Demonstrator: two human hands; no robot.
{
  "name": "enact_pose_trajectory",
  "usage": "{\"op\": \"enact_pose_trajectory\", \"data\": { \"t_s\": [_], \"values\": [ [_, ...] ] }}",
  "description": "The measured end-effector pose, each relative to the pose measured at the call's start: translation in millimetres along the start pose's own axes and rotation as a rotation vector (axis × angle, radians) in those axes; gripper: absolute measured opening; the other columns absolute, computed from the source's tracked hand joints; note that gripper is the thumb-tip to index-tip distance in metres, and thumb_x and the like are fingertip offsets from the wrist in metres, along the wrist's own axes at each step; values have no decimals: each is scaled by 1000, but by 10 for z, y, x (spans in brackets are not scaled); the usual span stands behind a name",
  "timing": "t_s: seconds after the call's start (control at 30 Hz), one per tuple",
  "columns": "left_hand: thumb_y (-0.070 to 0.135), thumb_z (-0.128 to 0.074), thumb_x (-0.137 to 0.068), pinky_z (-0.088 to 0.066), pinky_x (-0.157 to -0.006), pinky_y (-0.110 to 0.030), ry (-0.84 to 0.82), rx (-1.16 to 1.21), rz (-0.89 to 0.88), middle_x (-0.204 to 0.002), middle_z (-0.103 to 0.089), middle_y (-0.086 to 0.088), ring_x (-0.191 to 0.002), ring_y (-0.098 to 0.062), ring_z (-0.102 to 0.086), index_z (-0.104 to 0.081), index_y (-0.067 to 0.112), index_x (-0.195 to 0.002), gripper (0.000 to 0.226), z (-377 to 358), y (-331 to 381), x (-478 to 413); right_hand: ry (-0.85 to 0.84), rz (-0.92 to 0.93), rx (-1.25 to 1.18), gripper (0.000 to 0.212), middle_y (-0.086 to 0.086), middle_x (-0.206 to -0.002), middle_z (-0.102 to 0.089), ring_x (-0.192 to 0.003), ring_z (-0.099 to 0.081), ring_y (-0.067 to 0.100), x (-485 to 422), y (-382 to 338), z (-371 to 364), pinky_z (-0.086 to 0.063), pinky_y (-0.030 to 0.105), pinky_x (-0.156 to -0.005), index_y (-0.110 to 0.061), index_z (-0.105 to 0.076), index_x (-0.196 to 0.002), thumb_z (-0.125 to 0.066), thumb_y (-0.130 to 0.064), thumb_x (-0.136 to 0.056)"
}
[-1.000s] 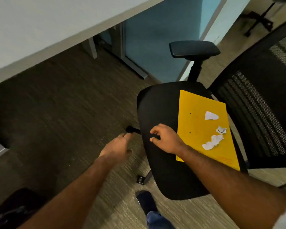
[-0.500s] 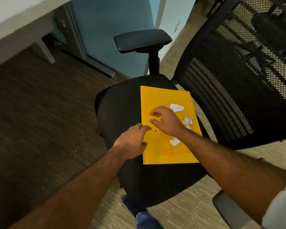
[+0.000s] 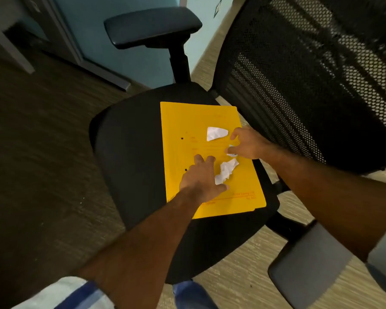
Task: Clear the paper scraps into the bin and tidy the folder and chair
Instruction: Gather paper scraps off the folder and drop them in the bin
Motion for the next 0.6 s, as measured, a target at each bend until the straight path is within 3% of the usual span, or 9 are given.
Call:
{"op": "enact_pose_trajectory", "data": {
  "t_s": [0.1, 0.17, 0.27, 0.33, 0.47, 0.6],
  "values": [
    [51, -77, -74, -55, -80, -43, -38, -2, 6, -139, -34, -13, -105, -35, -62, -32, 20, -143, 88, -103, 11, -46, -62, -12, -139, 52, 6, -124, -50, -109, -53, 24, 84, 137, -232, -44, 31, -86, -17, -59, -109, -81, -44, -70],
    [43, -79, -76, -54, -79, -42, -45, 21, -9, -138, -33, -13, -100, -34, -63, -33, 19, -142, 84, -134, 17, -62, -45, 28, -213, 48, 9, -119, -54, -110, -55, 27, 113, 144, -346, -44, 31, -84, -18, -61, -107, -83, -39, -69],
    [29, -75, -82, -54, -78, -40, -15, 86, -13, -138, -34, -12, -97, -33, -64, -34, 20, -142, 74, -138, -3, -79, -55, 38, -418, 42, -1, -96, -60, -97, -64, 28, 201, 59, -447, -56, 44, -80, -14, -64, -108, -83, -25, -72],
    [25, -73, -84, -54, -80, -38, 20, 162, -14, -137, -37, -11, -99, -31, -63, -37, 19, -142, 69, -136, -37, -90, -79, 5, -541, 38, 2, -94, -63, -90, -66, 26, 246, -18, -492, -58, 45, -76, -14, -65, -108, -82, -23, -74],
    [23, -72, -85, -53, -82, -37, 89, 276, -26, -131, -44, -8, -104, -28, -60, -44, 16, -137, 60, -143, -102, -90, -57, -23, -733, 25, 4, -84, -63, -74, -63, 18, 312, -129, -520, -53, 19, -55, -3, -69, -103, -76, -10, -80],
    [19, -76, -81, -53, -89, -40, 153, 485, -48, -130, -49, -6, -112, -23, -55, -41, 18, -137, 66, -111, -184, -131, -78, -68, -891, 22, 11, -92, -67, -78, -63, 15, 341, -198, -540, -53, 20, -61, -2, -70, -105, -71, -7, -84]
  ]
}}
Point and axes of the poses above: each hand's wrist, its own x-axis away from the middle knuckle, its own z-axis out of the back of the hand, y = z × x, the point moved 6 cm from there along -x, towards the middle knuckle
